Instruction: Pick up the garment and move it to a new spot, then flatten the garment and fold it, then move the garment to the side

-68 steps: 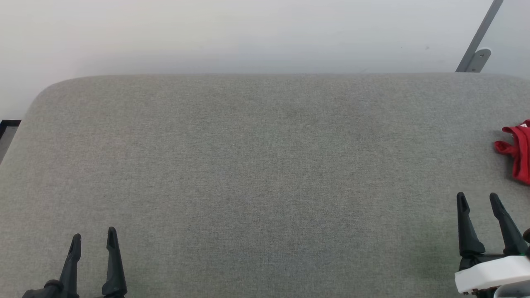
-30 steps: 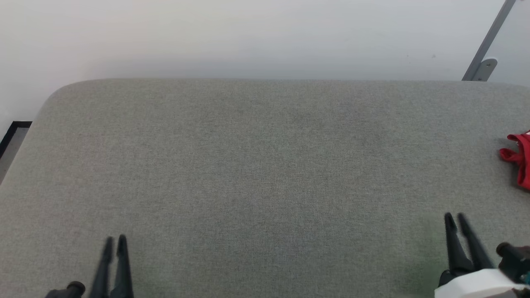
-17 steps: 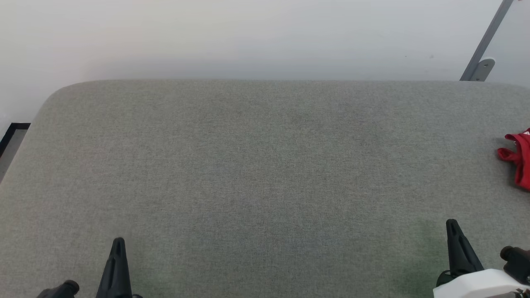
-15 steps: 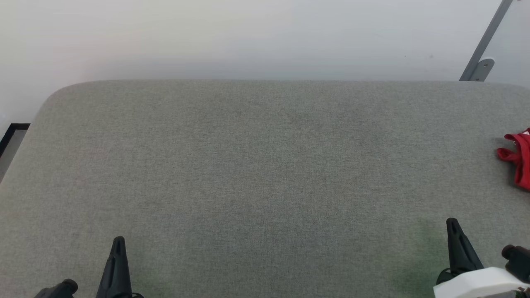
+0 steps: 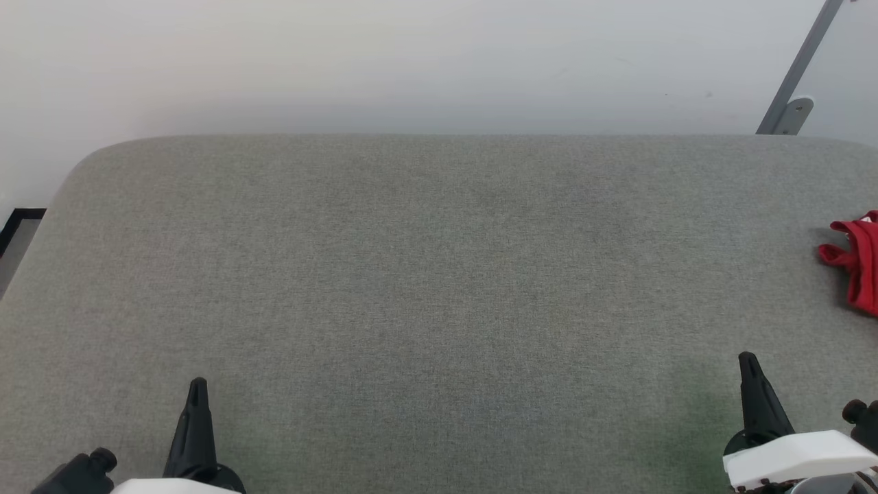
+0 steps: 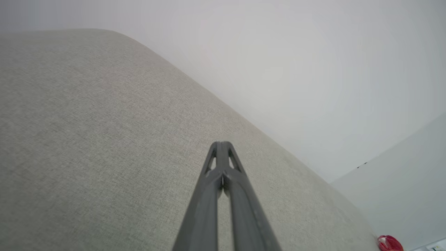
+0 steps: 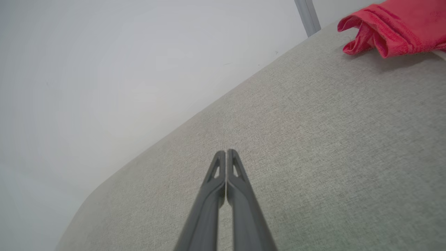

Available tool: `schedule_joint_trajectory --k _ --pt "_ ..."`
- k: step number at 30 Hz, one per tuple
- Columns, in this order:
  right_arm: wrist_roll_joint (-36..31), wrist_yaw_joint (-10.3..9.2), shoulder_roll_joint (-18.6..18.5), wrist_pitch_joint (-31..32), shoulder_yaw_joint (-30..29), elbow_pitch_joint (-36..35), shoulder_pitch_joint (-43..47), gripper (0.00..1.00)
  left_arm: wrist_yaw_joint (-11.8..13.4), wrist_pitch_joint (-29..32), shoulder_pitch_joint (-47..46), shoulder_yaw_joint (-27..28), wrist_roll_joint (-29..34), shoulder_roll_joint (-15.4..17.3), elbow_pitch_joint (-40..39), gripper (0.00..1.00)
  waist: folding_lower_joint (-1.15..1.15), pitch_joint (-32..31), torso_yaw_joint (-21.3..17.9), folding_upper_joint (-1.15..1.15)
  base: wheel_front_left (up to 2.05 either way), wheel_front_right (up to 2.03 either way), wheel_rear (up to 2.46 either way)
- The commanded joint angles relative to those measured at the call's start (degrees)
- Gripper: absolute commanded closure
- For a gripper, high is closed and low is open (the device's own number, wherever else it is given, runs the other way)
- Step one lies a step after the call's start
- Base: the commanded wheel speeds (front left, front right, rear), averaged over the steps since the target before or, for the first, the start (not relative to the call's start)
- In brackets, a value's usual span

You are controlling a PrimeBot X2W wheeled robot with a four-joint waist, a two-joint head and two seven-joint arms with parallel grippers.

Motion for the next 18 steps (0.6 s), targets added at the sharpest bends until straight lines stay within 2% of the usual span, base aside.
schedule_joint_trajectory --k 1,18 --pt "2.4 0.00 0.0 0.6 -0.3 -0.8 -1.5 1.00 -0.1 0.6 -1.8 -0.1 -2.8 0.5 -0.4 1.00 0.00 0.0 -0.1 0.00 0.00 0.00 0.00" --pt "14.9 -0.01 1.0 4.2 -0.7 -1.1 -3.0 1.00 -0.1 3.9 -4.8 -0.4 -16.5 1.0 1.5 1.00 0.00 -0.3 -0.5 0.00 0.00 0.00 0.00"
